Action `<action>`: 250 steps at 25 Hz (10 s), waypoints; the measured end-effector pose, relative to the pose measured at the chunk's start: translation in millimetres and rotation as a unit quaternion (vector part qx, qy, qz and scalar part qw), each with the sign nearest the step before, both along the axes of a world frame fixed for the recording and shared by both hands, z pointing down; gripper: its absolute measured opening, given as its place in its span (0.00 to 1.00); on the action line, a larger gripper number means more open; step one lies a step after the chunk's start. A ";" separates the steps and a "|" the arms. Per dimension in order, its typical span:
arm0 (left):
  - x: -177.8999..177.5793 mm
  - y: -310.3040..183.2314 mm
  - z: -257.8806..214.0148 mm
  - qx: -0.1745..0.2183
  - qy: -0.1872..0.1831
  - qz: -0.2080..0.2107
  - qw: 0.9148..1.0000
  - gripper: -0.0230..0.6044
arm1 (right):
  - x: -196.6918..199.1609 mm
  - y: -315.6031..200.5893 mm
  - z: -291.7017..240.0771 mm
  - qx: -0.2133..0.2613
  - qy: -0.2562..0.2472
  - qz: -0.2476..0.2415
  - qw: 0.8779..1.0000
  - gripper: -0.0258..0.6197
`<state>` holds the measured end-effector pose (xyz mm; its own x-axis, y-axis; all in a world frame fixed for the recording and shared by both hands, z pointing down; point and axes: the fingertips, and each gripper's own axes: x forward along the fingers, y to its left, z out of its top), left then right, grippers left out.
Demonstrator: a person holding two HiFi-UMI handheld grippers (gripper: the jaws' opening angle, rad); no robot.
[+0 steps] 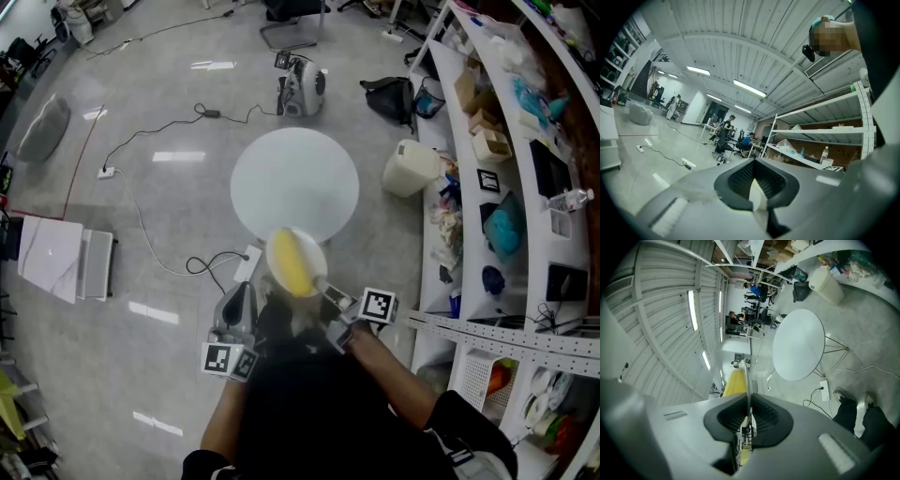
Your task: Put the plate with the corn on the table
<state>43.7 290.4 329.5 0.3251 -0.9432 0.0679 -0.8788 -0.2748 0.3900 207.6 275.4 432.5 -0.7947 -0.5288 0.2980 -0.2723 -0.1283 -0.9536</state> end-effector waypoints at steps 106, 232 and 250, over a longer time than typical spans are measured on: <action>-138.4 -319.2 198.1 -0.057 0.022 -0.033 0.998 0.04 | -161.1 -325.7 227.5 0.016 -0.001 -0.066 0.998 0.09; -130.8 -314.2 191.9 -0.053 0.044 -0.028 0.997 0.04 | -136.2 -287.6 249.9 0.001 0.280 -0.236 0.930 0.05; -134.3 -319.5 121.4 -0.048 0.031 -0.032 0.998 0.04 | -166.3 -318.0 167.2 0.089 0.286 -0.208 0.931 0.05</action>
<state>-90.6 -29.1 450.9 0.2713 -0.9522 0.1406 -0.8666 -0.1781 0.4661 41.2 -42.6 599.7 -0.6802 -0.2918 0.6724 -0.7328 0.2477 -0.6338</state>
